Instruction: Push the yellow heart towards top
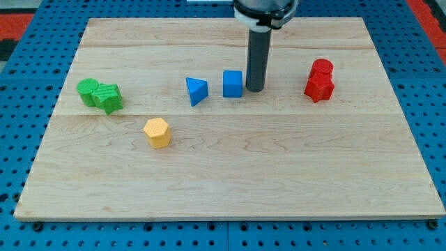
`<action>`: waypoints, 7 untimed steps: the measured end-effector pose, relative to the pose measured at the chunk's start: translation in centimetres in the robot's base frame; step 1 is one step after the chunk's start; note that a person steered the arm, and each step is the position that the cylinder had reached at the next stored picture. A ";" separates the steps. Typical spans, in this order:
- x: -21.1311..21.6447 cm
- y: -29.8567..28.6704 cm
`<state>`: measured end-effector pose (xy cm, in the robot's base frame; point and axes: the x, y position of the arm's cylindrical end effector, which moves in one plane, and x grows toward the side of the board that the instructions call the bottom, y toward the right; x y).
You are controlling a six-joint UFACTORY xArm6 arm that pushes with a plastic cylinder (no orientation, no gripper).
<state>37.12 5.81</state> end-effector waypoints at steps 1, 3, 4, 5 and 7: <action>-4.8 0.2; -8.1 -5.3; -8.7 -3.4; -9.7 3.2; -9.8 6.2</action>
